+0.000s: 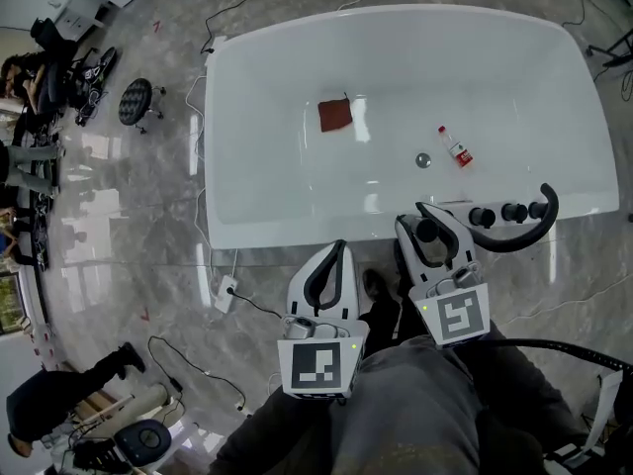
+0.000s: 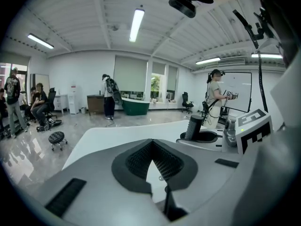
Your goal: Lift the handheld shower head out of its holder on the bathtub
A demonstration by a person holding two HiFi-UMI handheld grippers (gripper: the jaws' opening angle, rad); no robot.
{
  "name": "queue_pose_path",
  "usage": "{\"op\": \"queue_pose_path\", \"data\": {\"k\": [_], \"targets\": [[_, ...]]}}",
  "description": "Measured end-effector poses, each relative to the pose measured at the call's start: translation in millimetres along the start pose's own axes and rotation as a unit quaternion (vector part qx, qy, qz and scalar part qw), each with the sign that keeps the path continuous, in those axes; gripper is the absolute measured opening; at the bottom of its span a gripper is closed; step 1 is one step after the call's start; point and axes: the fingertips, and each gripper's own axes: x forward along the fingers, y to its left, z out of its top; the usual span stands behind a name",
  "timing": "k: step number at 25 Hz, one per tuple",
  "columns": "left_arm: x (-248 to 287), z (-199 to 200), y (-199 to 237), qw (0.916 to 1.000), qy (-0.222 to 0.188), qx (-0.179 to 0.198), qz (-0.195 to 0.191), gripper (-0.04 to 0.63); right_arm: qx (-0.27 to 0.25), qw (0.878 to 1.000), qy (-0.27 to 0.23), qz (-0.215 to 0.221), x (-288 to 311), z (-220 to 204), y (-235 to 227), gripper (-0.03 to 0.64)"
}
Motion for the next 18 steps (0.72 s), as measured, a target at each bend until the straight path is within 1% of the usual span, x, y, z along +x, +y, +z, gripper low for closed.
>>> {"op": "queue_pose_path", "data": {"k": [5,11,18], "targets": [[-5,10,-2,0.9999,-0.016,-0.003,0.004,0.003,-0.004,1.000,0.002,0.006,-3,6,0,0.133],[-9,6,0,0.9998,-0.015,-0.007,0.005,0.003,-0.012,1.000,0.002,0.010,-3,8,4,0.133],[-15,14,-8,0.9996,-0.025,-0.007,0.006,0.003,-0.017,1.000,-0.006,0.012,-12,19,2,0.133]]}}
